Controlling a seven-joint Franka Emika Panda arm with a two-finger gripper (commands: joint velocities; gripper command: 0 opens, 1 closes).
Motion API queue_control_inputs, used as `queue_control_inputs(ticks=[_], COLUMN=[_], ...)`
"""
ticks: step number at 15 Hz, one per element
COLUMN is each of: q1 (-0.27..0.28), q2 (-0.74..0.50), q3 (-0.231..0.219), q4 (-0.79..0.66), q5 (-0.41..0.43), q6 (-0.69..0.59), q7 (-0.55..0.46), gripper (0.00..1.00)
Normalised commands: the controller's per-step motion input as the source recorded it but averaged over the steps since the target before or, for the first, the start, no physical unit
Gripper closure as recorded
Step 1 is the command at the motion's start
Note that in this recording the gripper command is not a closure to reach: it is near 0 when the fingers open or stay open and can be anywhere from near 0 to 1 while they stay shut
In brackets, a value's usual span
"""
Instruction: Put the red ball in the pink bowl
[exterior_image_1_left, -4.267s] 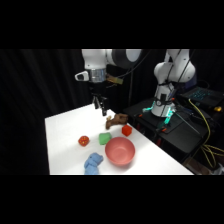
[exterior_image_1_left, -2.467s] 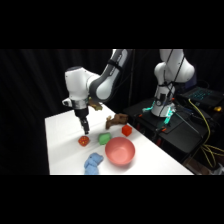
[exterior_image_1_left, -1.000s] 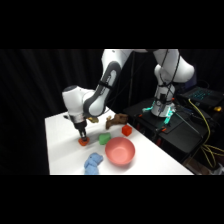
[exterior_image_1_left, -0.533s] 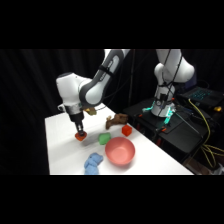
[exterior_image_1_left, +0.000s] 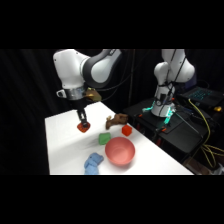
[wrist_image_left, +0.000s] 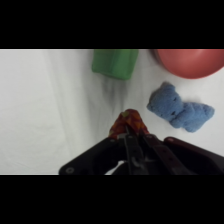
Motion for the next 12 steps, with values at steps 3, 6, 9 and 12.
queue_control_inputs(ticks=[3,6,9,12], q1=[0.12,0.102,0.095,0.075], q2=[-0.55,-0.47,-0.4,-0.27], q3=[0.077,0.101,0.101,0.09], q4=[-0.55,-0.53,-0.48,-0.41], q5=[-0.048,0.001,0.021,0.052], q6=[0.03,0.13,0.2,0.33], q7=[0.08,0.04,0.01,-0.06], gripper=[0.18,0.18,0.18,0.18])
